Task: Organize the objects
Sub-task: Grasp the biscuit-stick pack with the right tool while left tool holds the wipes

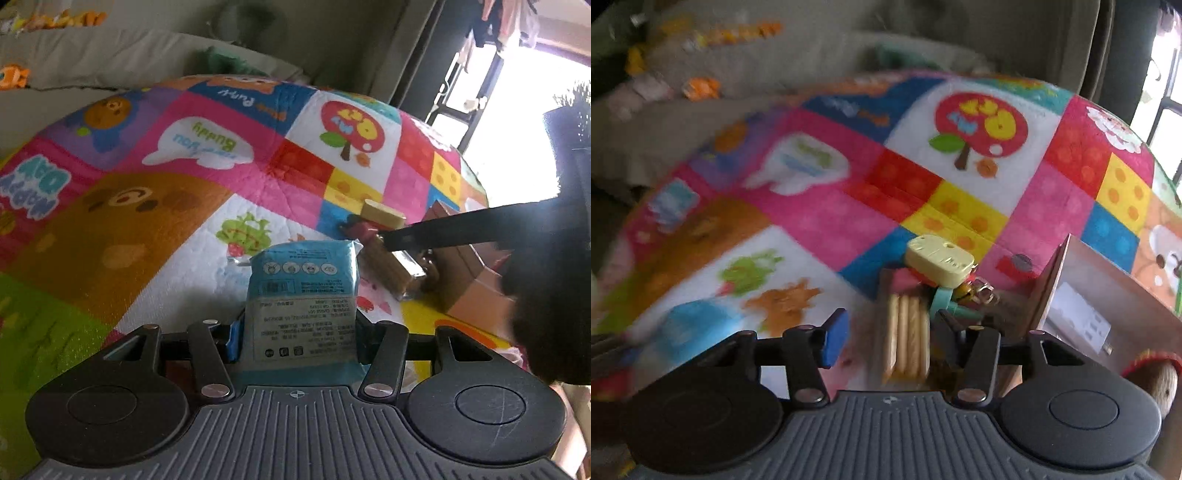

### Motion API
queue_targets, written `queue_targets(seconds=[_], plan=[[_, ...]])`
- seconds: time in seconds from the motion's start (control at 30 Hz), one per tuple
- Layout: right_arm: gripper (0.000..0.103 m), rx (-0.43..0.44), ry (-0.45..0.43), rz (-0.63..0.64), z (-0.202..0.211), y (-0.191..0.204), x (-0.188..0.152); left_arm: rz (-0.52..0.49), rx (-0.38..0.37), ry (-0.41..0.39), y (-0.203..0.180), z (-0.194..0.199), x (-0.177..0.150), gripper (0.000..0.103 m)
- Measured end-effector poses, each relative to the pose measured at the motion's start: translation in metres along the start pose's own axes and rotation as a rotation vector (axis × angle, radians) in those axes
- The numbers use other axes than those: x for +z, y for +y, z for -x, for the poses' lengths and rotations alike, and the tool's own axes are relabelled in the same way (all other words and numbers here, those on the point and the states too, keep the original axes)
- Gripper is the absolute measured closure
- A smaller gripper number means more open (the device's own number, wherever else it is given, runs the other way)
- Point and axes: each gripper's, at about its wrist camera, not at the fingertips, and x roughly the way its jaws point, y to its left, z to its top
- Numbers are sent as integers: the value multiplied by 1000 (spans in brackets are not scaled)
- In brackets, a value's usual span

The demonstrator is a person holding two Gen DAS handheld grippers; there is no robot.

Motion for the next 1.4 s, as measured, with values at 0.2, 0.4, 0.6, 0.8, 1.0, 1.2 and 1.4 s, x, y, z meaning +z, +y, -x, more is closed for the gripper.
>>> queue_targets(seconds=[0.2,0.4,0.6,0.8,1.0,1.2,1.4], plan=[[65,-20,96,-41,-35,7,-8,65,-50,-8,13,3,-2,45],[71,167,139,-24,14,-1,-50,80,-60,-8,14,3,-2,45],[71,207,144,62,64,-8,-96,46,-93,34,5,3,-4,45],[68,201,105,67,66,-14,-99,-23,-120,107,-18,3,-7,45],[71,242,63,33,65,-12,-100,-21,-92,143,-20,6,-4,45],[71,283,-152,-96,135,-49,-98,-30,-111,130,-34,16,12,46],[71,170,-374,-253,201,-114,-126,-179,-230,51,-111,4,57,46]])
